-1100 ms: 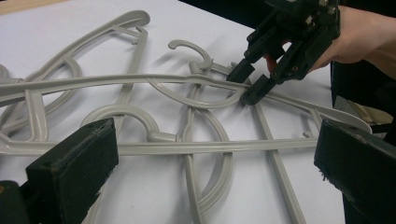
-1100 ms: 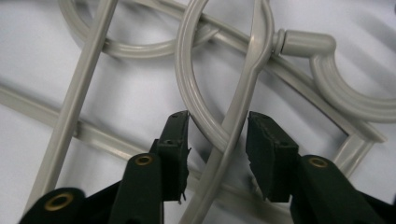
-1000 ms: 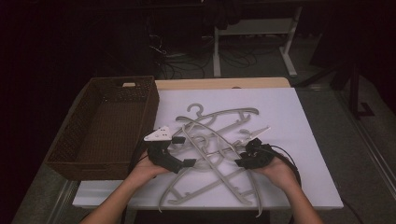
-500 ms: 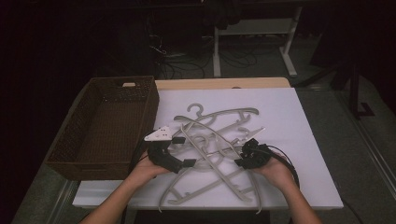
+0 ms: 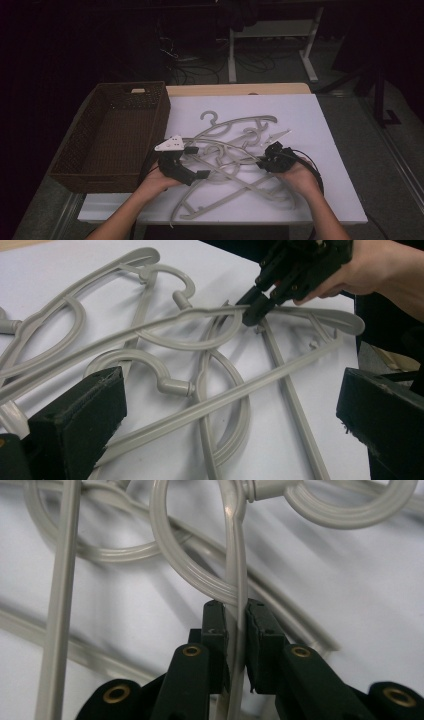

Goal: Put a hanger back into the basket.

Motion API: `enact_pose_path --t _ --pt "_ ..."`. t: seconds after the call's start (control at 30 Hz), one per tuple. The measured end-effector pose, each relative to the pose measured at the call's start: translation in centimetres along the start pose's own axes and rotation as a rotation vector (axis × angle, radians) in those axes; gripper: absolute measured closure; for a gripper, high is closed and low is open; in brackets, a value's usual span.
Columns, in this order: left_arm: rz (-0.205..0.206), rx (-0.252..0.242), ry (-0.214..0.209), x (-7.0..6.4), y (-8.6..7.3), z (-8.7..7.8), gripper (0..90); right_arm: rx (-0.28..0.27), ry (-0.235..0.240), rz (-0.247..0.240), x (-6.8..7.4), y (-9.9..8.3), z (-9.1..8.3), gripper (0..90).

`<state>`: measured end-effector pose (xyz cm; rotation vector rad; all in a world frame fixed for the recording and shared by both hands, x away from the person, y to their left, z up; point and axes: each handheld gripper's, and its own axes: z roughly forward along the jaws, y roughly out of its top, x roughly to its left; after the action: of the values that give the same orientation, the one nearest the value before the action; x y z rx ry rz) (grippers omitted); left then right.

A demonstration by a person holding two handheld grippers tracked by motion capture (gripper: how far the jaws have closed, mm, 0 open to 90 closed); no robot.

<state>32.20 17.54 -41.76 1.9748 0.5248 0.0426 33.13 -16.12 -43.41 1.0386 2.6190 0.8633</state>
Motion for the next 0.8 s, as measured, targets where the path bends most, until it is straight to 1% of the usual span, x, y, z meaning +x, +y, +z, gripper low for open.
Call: enact_pose_path --t 0.1,0.2,0.3,0.33,0.4,0.47,0.5,0.57,0.63,0.8 --pt "0.002 0.001 0.000 0.0 0.0 0.0 0.0 -0.024 0.007 0.003 -0.6 0.1 -0.4 79.8" --pt "0.002 -0.002 0.000 0.0 0.0 0.0 0.0 -0.048 0.016 -0.007 -1.2 -0.1 -0.8 80.3" --pt "0.000 -0.006 -0.002 0.0 0.0 -0.1 0.0 -0.069 0.020 0.004 -1.7 -0.3 -1.1 80.4" --pt "0.000 -0.008 -0.001 0.0 0.0 -0.1 0.0 -0.079 0.024 0.000 -1.9 -0.3 -1.3 80.5" --pt "0.001 -0.007 -0.002 0.0 0.1 -0.1 0.0 -0.096 0.037 0.001 -2.4 -0.4 -1.7 80.5" --pt "0.002 -0.006 -0.002 -0.1 0.1 -0.1 0.0 -0.114 0.054 -0.010 -2.8 -0.5 -2.0 80.5" --pt "0.002 -0.006 -0.002 0.0 0.1 -0.1 0.0 -0.117 0.062 -0.017 -3.1 -0.4 -2.2 80.6" --pt "0.003 -0.006 0.000 0.0 0.1 -0.1 0.0 -0.120 0.081 -0.046 -3.5 -0.2 -2.2 80.6" --pt "0.003 -0.007 0.001 0.0 0.1 -0.1 0.0 -0.116 0.099 -0.073 -3.8 0.3 -2.0 80.6" --pt "0.005 -0.001 0.002 0.0 0.1 0.0 0.0 -0.062 0.144 -0.139 -4.0 1.9 -0.4 80.5"
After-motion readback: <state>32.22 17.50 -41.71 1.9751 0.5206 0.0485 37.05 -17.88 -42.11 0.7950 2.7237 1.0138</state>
